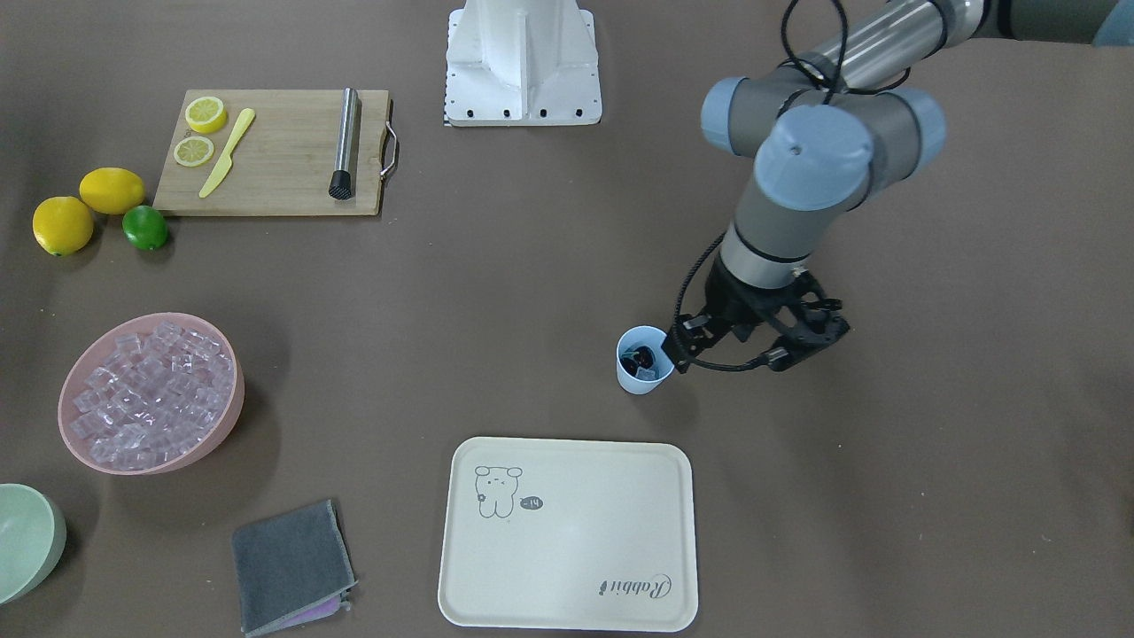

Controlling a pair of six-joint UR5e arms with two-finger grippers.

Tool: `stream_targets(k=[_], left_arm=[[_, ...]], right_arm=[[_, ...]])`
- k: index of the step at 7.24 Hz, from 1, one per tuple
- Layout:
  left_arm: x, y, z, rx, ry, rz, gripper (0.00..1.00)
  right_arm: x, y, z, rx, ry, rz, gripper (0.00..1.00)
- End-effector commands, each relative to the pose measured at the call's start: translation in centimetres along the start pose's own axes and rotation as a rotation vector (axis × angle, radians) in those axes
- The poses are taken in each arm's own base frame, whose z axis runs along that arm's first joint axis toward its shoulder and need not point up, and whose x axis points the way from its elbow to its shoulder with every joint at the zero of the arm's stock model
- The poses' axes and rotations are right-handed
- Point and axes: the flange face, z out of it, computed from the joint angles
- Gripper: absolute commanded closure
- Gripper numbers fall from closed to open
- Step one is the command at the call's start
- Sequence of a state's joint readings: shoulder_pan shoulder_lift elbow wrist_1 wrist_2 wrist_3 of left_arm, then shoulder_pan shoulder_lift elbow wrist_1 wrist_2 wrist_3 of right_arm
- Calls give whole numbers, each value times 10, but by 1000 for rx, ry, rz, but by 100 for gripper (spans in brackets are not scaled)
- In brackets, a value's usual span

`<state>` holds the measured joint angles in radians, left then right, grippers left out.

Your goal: Put ice and cherries in cup

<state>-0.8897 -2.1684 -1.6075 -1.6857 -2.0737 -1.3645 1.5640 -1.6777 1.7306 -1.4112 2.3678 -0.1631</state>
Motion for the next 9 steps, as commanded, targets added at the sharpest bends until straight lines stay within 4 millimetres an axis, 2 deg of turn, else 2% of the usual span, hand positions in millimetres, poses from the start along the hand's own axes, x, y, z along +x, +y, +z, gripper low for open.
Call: stream_targets(k=[1, 2, 3, 4, 5, 6, 7, 8, 9], left_arm=[[-152, -109, -61, -16, -2, 168, 2], [-256, -163, -82, -42, -2, 262, 2], [-356, -203, -96, -39, -23, 343, 2], [-436, -224, -111, -26, -45, 393, 2], [-505, -224, -110, -41, -60, 422, 2], [-552, -206, -108, -38, -65, 414, 2], [-569, -196, -115, -19, -66, 393, 2], [-570, -188, -118, -15, -69, 387, 2], [-567, -168, -129, 6, -65, 379, 2]], right_arm=[[1, 2, 2, -5, -5, 5, 1], [1, 3, 2, -5, -6, 7, 1], [2, 1, 2, -4, -3, 6, 1], [2, 1, 2, -4, 0, 6, 1], [1, 1, 1, -3, -4, 5, 1], [1, 2, 1, -2, -6, 5, 1], [1, 2, 1, -2, -6, 5, 1], [0, 2, 1, -2, -7, 5, 1], [1, 5, -3, 5, -6, 8, 1]])
